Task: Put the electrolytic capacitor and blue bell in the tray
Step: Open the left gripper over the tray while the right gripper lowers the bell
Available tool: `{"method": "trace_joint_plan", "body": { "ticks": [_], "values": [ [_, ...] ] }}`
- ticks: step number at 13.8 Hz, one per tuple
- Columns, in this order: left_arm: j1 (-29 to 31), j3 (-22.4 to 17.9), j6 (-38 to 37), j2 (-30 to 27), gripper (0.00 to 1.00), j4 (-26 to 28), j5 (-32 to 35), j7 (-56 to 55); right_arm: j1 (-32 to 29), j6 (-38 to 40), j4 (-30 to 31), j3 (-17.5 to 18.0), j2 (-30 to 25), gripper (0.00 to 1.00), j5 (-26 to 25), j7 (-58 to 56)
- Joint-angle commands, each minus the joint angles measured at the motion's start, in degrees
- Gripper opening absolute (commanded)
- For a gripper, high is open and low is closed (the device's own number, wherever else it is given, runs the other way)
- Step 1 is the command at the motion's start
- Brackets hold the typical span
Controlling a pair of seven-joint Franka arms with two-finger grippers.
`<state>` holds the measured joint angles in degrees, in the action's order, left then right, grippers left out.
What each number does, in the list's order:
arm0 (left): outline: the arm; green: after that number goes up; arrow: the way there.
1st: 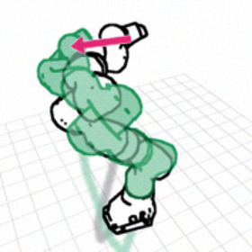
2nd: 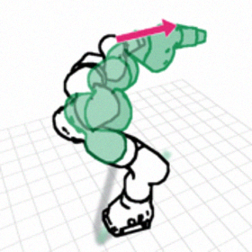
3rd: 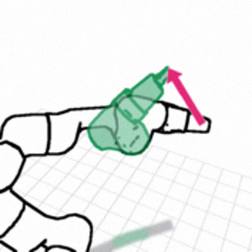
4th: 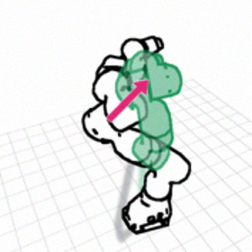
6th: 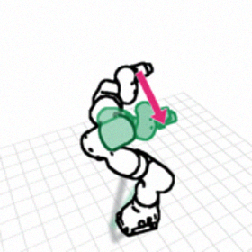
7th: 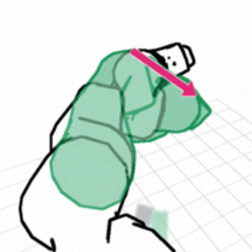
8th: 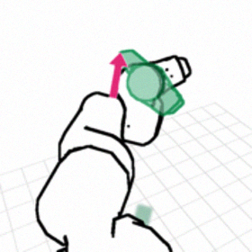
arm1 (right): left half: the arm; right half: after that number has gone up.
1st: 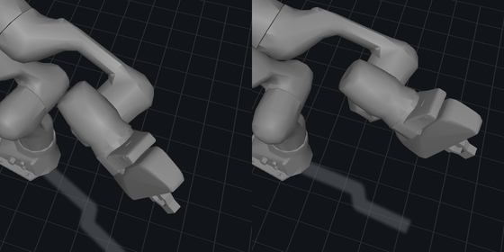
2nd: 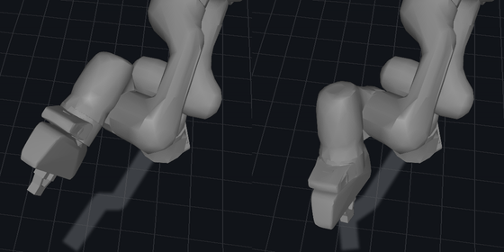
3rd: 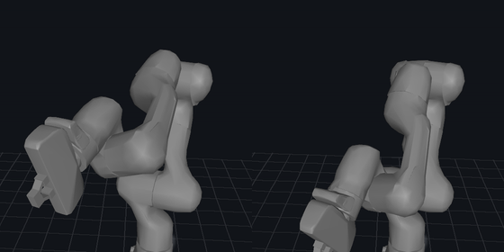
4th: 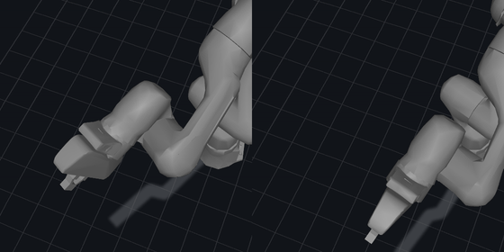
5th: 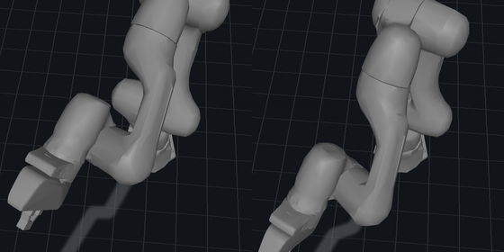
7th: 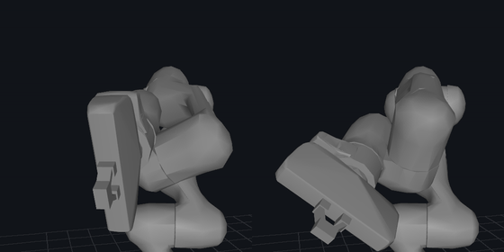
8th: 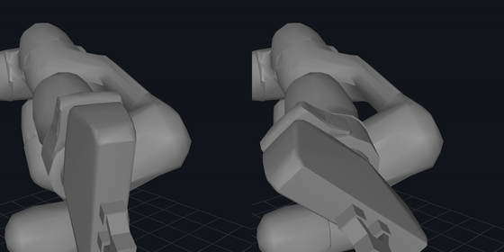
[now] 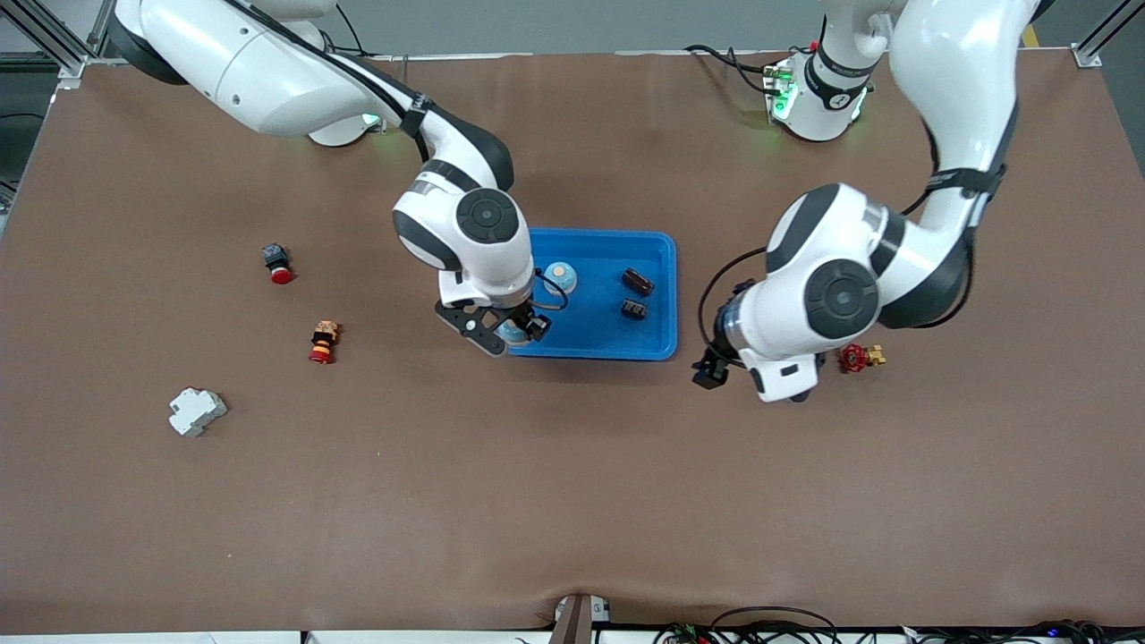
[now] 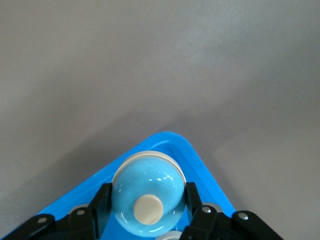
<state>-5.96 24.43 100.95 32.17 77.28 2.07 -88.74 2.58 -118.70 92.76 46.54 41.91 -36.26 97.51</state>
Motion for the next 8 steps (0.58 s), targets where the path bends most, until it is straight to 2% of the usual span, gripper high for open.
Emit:
{"method": "trace_joint_plan", "body": {
  "ticks": [1,5,8],
  "values": [
    [3.4,-0.3,-2.3,-3.8,1.00,0.9,1.2,10.3,2.5,-0.9,1.4,-0.8,-1.4,0.00,-1.5,5.1],
    [7.4,-0.3,-6.3,-8.4,1.00,0.9,5.7,27.1,3.0,-7.8,4.7,-1.8,-1.1,0.00,-4.4,9.7],
    [11.5,0.1,-7.1,-12.0,1.00,0.9,7.1,37.5,4.7,-8.8,5.1,-3.1,-0.4,0.00,-7.1,12.6]
  ]
}}
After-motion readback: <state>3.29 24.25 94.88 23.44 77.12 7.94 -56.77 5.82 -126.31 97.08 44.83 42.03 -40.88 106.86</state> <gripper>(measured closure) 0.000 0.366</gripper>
